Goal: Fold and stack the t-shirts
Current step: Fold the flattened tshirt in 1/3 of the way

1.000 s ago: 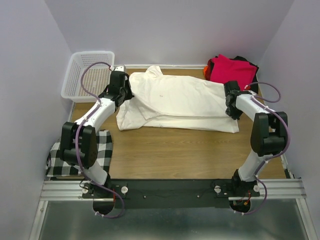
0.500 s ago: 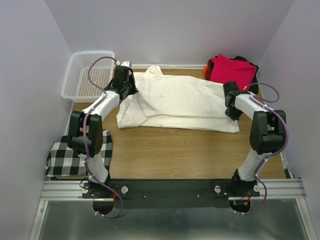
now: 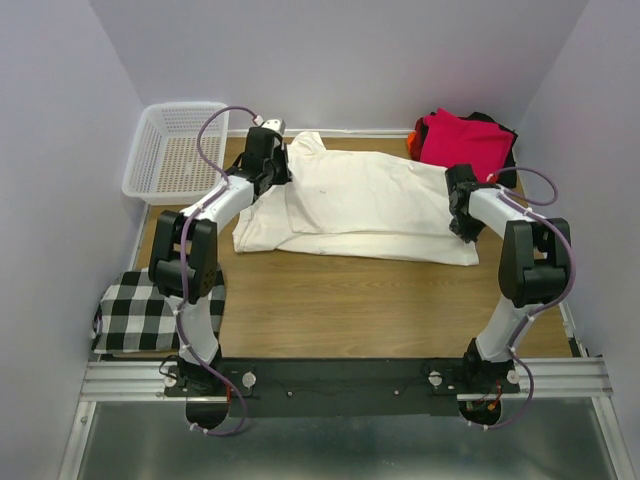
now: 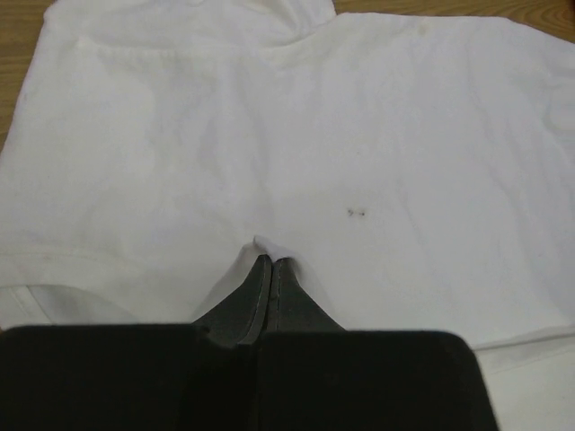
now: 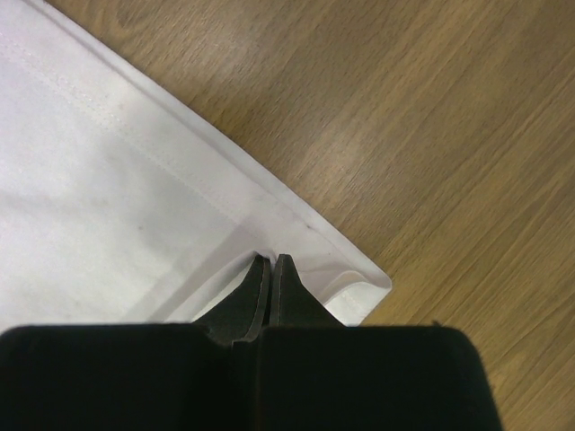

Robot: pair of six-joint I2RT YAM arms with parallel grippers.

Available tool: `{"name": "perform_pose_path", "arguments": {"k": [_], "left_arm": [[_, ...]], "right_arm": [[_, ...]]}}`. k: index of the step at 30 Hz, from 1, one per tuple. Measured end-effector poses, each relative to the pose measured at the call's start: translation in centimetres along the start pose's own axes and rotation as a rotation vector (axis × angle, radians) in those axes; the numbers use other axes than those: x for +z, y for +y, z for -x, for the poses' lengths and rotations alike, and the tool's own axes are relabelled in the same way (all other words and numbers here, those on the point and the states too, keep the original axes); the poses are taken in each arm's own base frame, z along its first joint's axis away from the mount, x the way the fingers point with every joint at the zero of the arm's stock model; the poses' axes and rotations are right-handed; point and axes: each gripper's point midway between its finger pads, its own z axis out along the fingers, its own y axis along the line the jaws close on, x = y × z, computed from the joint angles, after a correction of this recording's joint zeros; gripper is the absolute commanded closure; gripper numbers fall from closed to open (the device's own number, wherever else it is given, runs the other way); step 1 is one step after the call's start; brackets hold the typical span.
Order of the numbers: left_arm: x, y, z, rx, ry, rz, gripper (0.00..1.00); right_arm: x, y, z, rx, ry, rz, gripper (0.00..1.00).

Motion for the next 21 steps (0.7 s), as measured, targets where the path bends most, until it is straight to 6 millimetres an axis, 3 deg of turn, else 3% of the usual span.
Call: {"name": "perform_pose_path", "arguments": {"k": [6,7,8,9,10,11,12,13,18,21], "left_arm": [[0.8,-0.5,0.7,0.036,-0.015,-0.015,0.99],[1.0,-0.4,0.6,0.041,-0.013,-0.014,0.90],[1.1,-0.3,0.4,0.046,-0.008,-0.012,0.73],[1.2,-0.2,0.3,0.055,-0.004,-0.008,0.66],[1.2,0.0,0.1,0.060,0.002,-0.002,0.56],[1.2,0.3,0.0,0.069,0.004,0.011,0.09],[1.2,0.4,0.1,0.070,0.003,0.018,0.02],[1.2,0.7,0.2,0.079,-0.002,0.033,0.02],[-0.4,2.5,-0.2,0.093,-0.020,0.125,0.02],[-1.5,2.5,0.8,0.097,-0.046,0.136,0.02]], "right_arm": [[0.1,0.0,-0.2,-0.003,0.004,-0.004,0.99],[0.2,0.0,-0.2,-0.003,0.004,-0.004,0.91],[0.2,0.0,-0.2,-0.003,0.004,-0.004,0.87],[0.2,0.0,-0.2,-0.003,0.005,-0.004,0.81],[0.2,0.0,-0.2,-0.002,0.005,-0.004,0.63],[0.2,0.0,-0.2,-0.003,0.006,-0.004,0.59],[0.2,0.0,-0.2,-0.002,0.006,-0.003,0.51],[0.2,0.0,-0.2,-0.009,0.008,-0.002,0.45],[0.1,-0.1,0.2,-0.004,0.000,-0.005,0.43],[-0.3,0.3,1.4,0.001,-0.027,0.005,0.43]]}}
